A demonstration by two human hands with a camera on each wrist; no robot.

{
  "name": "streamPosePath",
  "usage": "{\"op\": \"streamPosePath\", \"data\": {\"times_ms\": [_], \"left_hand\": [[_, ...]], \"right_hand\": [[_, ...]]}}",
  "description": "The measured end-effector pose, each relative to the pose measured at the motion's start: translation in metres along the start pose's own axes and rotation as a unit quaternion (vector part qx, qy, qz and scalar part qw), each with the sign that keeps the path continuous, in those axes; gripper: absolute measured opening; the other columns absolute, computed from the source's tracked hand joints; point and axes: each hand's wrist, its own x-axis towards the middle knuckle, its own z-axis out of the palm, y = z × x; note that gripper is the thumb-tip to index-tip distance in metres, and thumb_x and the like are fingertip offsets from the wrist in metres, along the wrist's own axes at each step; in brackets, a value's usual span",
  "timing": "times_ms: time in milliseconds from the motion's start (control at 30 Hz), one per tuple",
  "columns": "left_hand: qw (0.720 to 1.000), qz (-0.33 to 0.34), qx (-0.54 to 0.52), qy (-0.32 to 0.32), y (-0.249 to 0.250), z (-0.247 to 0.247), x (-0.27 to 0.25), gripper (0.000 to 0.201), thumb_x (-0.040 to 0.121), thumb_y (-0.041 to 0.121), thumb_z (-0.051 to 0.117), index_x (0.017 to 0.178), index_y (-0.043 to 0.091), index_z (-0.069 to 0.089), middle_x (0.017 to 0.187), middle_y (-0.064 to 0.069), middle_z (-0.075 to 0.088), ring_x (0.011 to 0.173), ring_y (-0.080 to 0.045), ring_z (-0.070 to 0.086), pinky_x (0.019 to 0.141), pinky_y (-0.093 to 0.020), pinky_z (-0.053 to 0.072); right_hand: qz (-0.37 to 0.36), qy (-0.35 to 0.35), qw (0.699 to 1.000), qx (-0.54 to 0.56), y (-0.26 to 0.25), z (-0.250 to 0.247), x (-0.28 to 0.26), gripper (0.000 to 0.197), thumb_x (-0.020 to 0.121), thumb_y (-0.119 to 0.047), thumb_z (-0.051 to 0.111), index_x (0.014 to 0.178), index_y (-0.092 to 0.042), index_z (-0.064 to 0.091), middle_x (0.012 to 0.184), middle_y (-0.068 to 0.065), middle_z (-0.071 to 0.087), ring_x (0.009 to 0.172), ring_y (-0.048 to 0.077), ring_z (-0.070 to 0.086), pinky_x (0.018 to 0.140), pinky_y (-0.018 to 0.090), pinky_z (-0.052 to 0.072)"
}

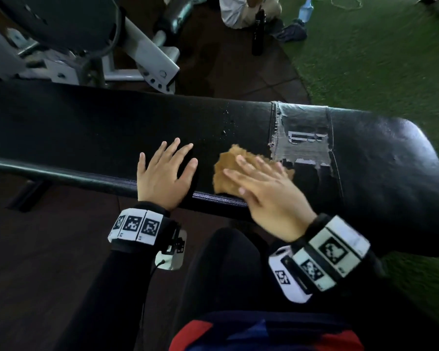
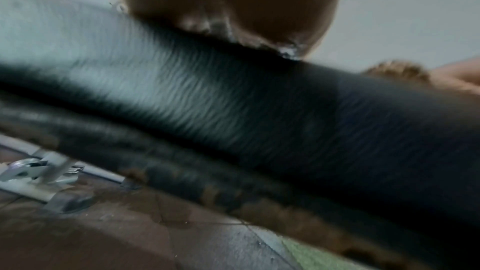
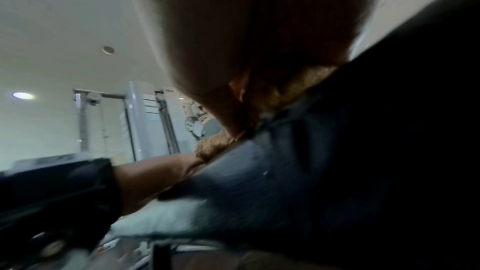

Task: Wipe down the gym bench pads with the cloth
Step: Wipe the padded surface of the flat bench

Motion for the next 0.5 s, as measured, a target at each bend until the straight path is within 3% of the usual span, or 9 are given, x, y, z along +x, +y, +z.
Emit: {"op": "streamPosePath", "data": {"times_ms": [100, 200, 267, 400, 500], "left_hand": [[0.992, -0.047, -0.114, 0.011, 0.013, -0.007, -0.014, 0.046, 0.100, 0.041, 0.033, 0.142, 0.024, 0.041, 0.155, 0.006, 0.030, 0.145, -0.006, 0.014, 0.118, -0.042, -0.007], [0.987, -0.085, -0.134, 0.014, 0.042, -0.008, -0.039, 0.049, 0.099, 0.041, 0.035, 0.144, 0.021, 0.036, 0.156, 0.002, 0.025, 0.146, -0.009, 0.011, 0.116, -0.049, -0.007], [0.989, -0.097, -0.112, 0.015, 0.068, -0.004, -0.055, 0.052, 0.097, 0.044, 0.037, 0.145, 0.022, 0.033, 0.157, 0.001, 0.023, 0.146, -0.012, 0.010, 0.115, -0.053, -0.003], [0.993, -0.100, -0.062, 0.015, 0.117, 0.013, -0.071, 0.068, 0.091, 0.057, 0.036, 0.148, 0.022, 0.024, 0.156, -0.003, 0.022, 0.146, -0.021, 0.010, 0.115, -0.057, 0.005], [0.992, -0.123, -0.020, 0.009, 0.131, 0.024, -0.069, 0.091, 0.083, 0.076, 0.023, 0.151, 0.017, 0.014, 0.159, -0.009, 0.011, 0.147, -0.026, -0.002, 0.114, -0.058, -0.001]], "right_hand": [[-0.054, -0.017, 0.998, -0.004, -0.012, 0.007, -0.014, 0.048, 0.100, -0.032, 0.033, 0.144, -0.047, 0.020, 0.156, -0.018, 0.003, 0.146, 0.012, -0.001, 0.117, 0.036, -0.008], [-0.075, -0.021, 0.994, 0.075, -0.005, -0.001, -0.021, 0.051, 0.099, -0.035, 0.035, 0.147, -0.039, 0.017, 0.156, -0.017, 0.004, 0.145, 0.006, -0.002, 0.117, 0.029, -0.006], [-0.052, 0.027, 0.989, 0.133, 0.007, -0.007, -0.022, 0.050, 0.099, -0.032, 0.039, 0.147, -0.033, 0.025, 0.156, -0.013, 0.013, 0.144, 0.005, 0.004, 0.118, 0.029, 0.001], [0.037, 0.110, 0.989, 0.096, 0.037, -0.009, -0.024, 0.044, 0.098, -0.020, 0.043, 0.140, -0.011, 0.042, 0.150, 0.008, 0.035, 0.144, 0.021, 0.019, 0.118, 0.043, 0.014], [0.063, 0.108, 0.992, 0.033, 0.052, -0.007, -0.026, 0.044, 0.098, -0.023, 0.040, 0.140, -0.010, 0.042, 0.150, 0.006, 0.035, 0.144, 0.023, 0.018, 0.119, 0.039, 0.007]]}}
